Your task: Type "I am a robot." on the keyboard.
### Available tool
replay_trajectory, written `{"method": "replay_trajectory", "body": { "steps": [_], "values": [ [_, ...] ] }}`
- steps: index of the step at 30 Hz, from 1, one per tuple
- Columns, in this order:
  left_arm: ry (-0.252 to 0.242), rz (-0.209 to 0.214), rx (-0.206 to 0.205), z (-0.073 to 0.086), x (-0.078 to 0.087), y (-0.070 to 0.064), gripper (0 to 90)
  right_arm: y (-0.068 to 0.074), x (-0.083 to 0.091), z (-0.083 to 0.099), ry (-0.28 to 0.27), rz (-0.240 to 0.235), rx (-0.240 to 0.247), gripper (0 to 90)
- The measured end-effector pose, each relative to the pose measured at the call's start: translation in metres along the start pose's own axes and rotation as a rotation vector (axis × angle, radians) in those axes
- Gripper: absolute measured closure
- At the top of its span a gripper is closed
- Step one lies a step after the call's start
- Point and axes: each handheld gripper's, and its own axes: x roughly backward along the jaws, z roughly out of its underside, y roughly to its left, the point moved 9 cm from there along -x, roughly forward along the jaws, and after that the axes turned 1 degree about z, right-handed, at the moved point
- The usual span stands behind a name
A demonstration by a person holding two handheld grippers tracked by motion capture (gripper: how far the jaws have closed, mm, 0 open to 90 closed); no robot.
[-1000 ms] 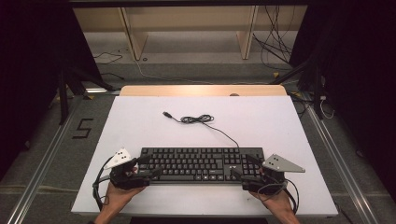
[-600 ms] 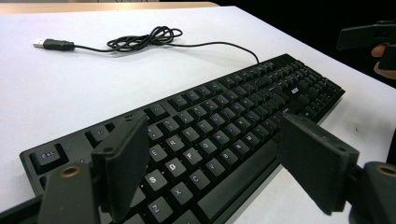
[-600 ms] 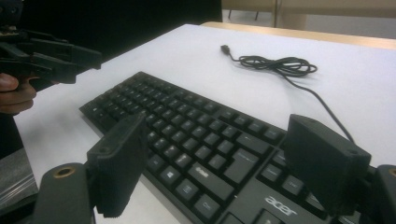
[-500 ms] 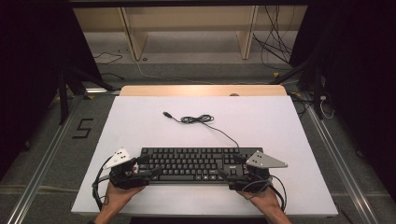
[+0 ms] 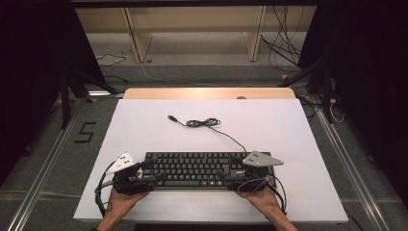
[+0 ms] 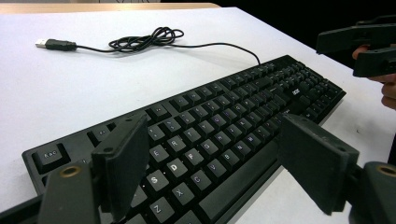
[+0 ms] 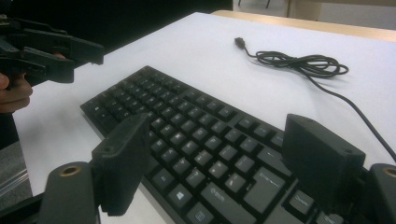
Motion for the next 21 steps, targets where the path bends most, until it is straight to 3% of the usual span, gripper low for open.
{"method": "replay_trajectory", "body": {
  "steps": [21],
  "values": [
    [0.003,-0.001,0.001,0.0,0.001,0.001,24.7,0.018,-0.056,-0.009,0.077,-0.05,0.025,32.9]
  ]
}}
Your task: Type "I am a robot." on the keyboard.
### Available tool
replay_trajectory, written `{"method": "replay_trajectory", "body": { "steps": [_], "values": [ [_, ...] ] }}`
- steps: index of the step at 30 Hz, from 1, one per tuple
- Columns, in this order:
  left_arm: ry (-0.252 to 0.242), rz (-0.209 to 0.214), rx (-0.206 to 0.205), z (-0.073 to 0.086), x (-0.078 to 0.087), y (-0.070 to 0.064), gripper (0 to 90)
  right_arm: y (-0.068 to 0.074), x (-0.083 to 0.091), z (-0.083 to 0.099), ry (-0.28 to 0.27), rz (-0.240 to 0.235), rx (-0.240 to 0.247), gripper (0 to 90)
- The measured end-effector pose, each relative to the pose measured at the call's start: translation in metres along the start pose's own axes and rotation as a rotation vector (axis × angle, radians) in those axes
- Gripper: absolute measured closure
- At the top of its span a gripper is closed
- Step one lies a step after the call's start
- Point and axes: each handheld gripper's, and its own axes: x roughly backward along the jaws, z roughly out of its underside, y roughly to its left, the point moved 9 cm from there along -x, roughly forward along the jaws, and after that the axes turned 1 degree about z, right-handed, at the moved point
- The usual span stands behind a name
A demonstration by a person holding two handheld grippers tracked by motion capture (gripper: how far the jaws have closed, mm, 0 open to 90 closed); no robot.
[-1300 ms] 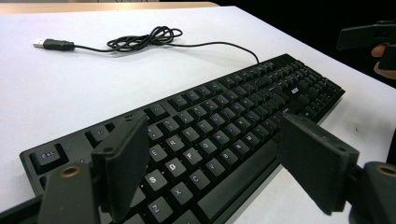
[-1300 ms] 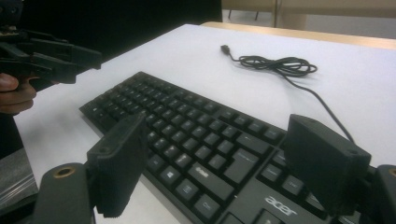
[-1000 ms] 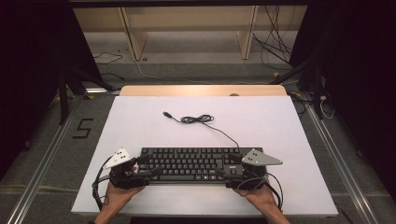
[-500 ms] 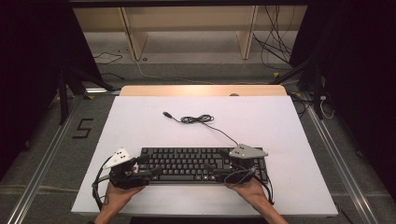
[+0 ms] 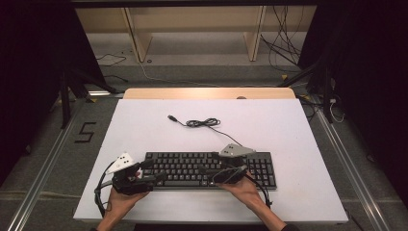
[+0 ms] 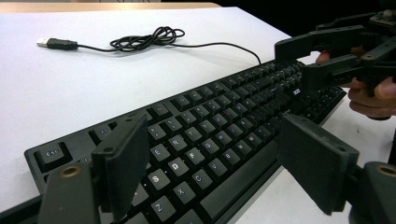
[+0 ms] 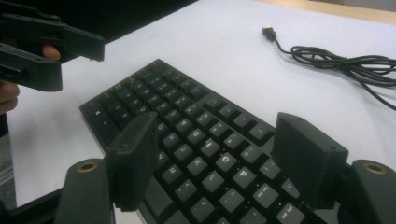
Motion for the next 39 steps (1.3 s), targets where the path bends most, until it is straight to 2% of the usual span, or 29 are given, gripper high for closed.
{"method": "replay_trajectory", "body": {
  "steps": [3,13,14,15,16,17,18,19,20,23,24,25,26,27,30,36,39],
  "values": [
    [-0.001,-0.001,0.0,0.0,0.0,0.0,24.7,0.0,-0.004,0.0,0.012,0.002,0.002,34.8],
    [0.001,-0.003,0.001,0.0,0.0,0.001,24.7,0.002,-0.021,0.0,0.052,-0.005,0.008,50.1],
    [0.003,-0.004,0.001,0.0,0.0,0.001,24.7,0.003,-0.024,0.001,0.066,-0.005,0.01,54.2],
    [0.004,-0.006,0.001,0.001,0.0,0.001,24.7,0.003,-0.024,0.001,0.066,-0.005,0.01,54.2],
    [0.004,-0.006,0.002,0.001,0.0,0.002,24.7,0.003,-0.027,0.002,0.078,-0.003,0.009,59.1],
    [0.005,-0.006,0.002,0.001,0.001,0.002,24.7,0.003,-0.027,0.002,0.078,-0.003,0.009,59.1],
    [0.005,-0.008,0.002,0.001,0.001,0.002,24.7,0.003,-0.03,0.002,0.088,-0.005,0.008,63.8],
    [0.002,-0.009,0.004,0.0,0.001,0.002,24.7,0.003,-0.03,0.002,0.088,-0.005,0.008,63.8],
    [0.001,-0.011,0.005,0.0,0.001,0.003,24.7,0.002,-0.032,0.003,0.099,-0.001,0.003,68.6],
    [0.001,-0.01,0.005,0.0,0.001,0.003,24.7,0.001,-0.035,0.003,0.105,0.001,0.001,72.7],
    [0.003,-0.01,0.004,0.0,0.001,0.003,24.7,0.0,-0.037,0.004,0.114,0.007,-0.004,78.2],
    [0.003,-0.01,0.004,0.0,0.001,0.003,24.7,0.0,-0.037,0.004,0.114,0.007,-0.004,78.2],
    [0.004,-0.012,0.005,0.001,0.001,0.003,24.7,0.0,-0.039,0.004,0.125,0.01,-0.01,82.6],
    [0.004,-0.012,0.005,0.001,0.001,0.003,24.7,0.0,-0.039,0.004,0.125,0.01,-0.01,82.6],
    [0.007,-0.016,0.004,0.001,0.001,0.004,24.8,0.0,-0.045,0.007,0.157,0.02,-0.002,90.0],
    [0.007,-0.02,0.007,0.001,0.001,0.006,24.7,0.004,-0.057,0.011,0.204,0.023,0.015,90.0],
    [0.007,-0.023,0.008,0.001,0.002,0.007,24.7,0.004,-0.06,0.012,0.21,0.029,0.014,90.0]
  ]
}}
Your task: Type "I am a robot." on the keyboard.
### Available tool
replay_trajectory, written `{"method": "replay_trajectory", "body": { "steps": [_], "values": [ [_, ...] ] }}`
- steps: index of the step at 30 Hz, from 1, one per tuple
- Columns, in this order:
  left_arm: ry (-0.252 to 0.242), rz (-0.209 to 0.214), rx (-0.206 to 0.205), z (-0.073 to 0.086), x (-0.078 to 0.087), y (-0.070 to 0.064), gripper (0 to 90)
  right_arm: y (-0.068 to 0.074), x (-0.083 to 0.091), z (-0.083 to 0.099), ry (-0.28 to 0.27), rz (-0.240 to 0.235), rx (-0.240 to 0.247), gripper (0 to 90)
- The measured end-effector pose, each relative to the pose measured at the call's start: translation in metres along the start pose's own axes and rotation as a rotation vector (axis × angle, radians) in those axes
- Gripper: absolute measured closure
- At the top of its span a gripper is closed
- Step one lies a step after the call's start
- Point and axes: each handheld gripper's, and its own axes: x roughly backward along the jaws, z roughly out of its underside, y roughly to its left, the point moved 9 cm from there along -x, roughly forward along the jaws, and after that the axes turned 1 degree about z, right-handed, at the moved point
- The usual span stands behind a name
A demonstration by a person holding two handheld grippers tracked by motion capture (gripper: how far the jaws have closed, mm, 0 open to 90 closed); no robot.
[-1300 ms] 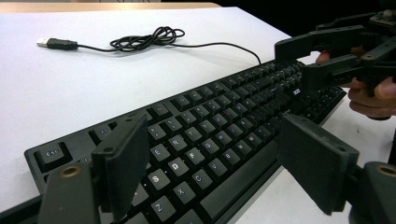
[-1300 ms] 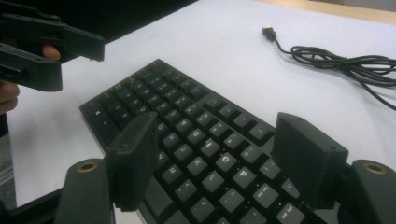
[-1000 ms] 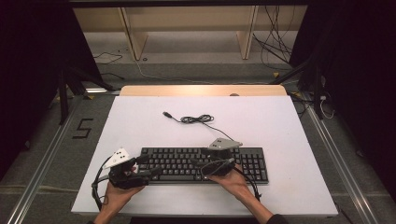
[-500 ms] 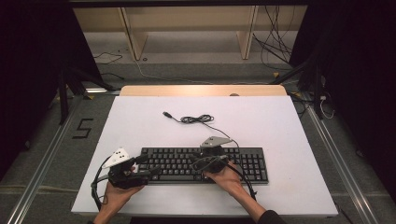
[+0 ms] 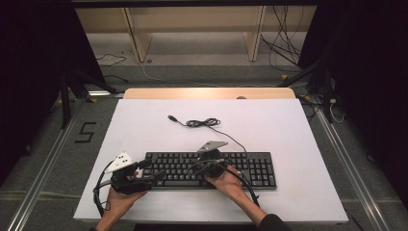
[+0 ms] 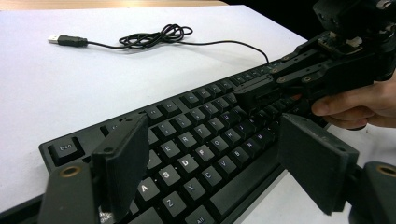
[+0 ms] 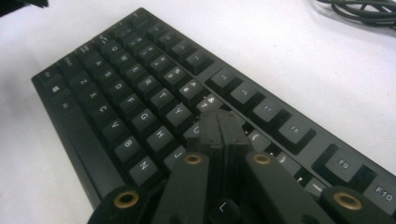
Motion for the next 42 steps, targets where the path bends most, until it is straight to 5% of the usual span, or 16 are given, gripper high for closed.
{"method": "replay_trajectory", "body": {
  "steps": [18,26,33,42],
  "values": [
    [-0.001,-0.008,0.004,0.0,0.001,0.002,24.7,-0.003,-0.009,0.005,0.037,0.051,0.023,90.0],
    [-0.006,-0.016,0.009,-0.001,0.003,0.005,24.8,-0.005,-0.005,0.001,0.013,0.031,-0.034,88.5],
    [-0.005,-0.027,0.014,-0.001,0.005,0.009,24.8,-0.008,0.016,-0.009,-0.081,0.006,-0.055,62.8],
    [0.015,-0.058,0.027,0.001,0.006,0.015,30.4,-0.011,0.042,-0.009,-0.151,-0.011,-0.06,45.6]
  ]
}}
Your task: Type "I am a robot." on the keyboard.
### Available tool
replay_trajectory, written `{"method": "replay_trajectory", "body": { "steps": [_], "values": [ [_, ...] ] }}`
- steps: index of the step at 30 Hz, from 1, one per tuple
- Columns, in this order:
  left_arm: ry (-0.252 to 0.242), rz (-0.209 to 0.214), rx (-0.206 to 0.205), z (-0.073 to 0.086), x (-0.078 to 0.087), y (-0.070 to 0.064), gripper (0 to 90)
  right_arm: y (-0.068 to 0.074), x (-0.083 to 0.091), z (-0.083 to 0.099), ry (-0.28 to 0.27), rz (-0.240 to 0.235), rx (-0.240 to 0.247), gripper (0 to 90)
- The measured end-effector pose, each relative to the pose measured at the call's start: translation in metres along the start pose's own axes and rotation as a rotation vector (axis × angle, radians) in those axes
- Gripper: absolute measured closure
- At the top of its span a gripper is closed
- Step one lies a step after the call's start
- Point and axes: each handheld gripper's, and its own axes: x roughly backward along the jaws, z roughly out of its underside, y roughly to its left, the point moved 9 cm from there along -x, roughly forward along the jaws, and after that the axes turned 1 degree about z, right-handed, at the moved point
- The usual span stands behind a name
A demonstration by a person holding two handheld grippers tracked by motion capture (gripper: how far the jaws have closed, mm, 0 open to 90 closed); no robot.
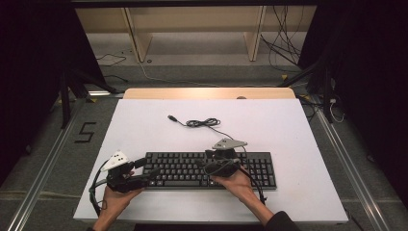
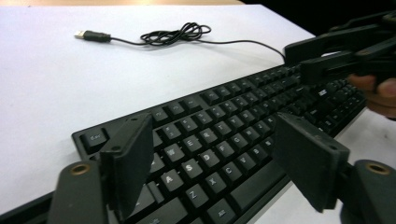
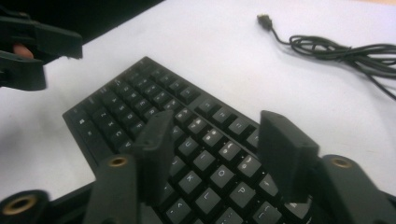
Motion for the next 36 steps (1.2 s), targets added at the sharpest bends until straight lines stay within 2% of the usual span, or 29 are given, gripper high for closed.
{"method": "replay_trajectory", "body": {
  "steps": [3,11,14,17,21,24,29,31,33,36],
  "values": [
    [0.025,-0.026,0.015,0.004,0.0,0.005,33.8,0.003,0.007,-0.001,-0.024,-0.011,0.013,37.2],
    [0.044,-0.041,0.019,0.006,0.001,0.01,40.9,0.005,0.028,0.0,-0.085,-0.023,0.021,29.0],
    [0.061,-0.051,0.018,0.008,0.001,0.011,44.6,0.004,0.035,0.0,-0.099,-0.022,0.016,28.4],
    [0.103,-0.083,0.004,0.014,0.001,0.015,54.2,0.002,0.043,0.001,-0.114,-0.016,0.007,27.8],
    [0.131,-0.099,-0.002,0.017,0.0,0.018,61.7,0.001,0.047,0.004,-0.113,-0.013,0.005,27.1],
    [0.142,-0.107,-0.01,0.019,0.0,0.019,65.9,0.0,0.048,0.004,-0.115,-0.01,0.008,27.0],
    [0.183,-0.115,-0.023,0.024,-0.001,0.021,80.9,-0.001,0.052,0.005,-0.121,-0.007,0.005,26.9],
    [0.207,-0.115,-0.026,0.027,-0.003,0.022,82.5,-0.001,0.053,0.006,-0.12,-0.008,0.005,26.9],
    [0.233,-0.119,-0.037,0.031,-0.004,0.023,87.9,-0.001,0.053,0.007,-0.119,-0.007,0.005,26.7],
    [0.243,-0.116,-0.034,0.033,-0.005,0.023,88.8,-0.001,0.054,0.008,-0.118,-0.006,0.007,26.6]
  ]
}}
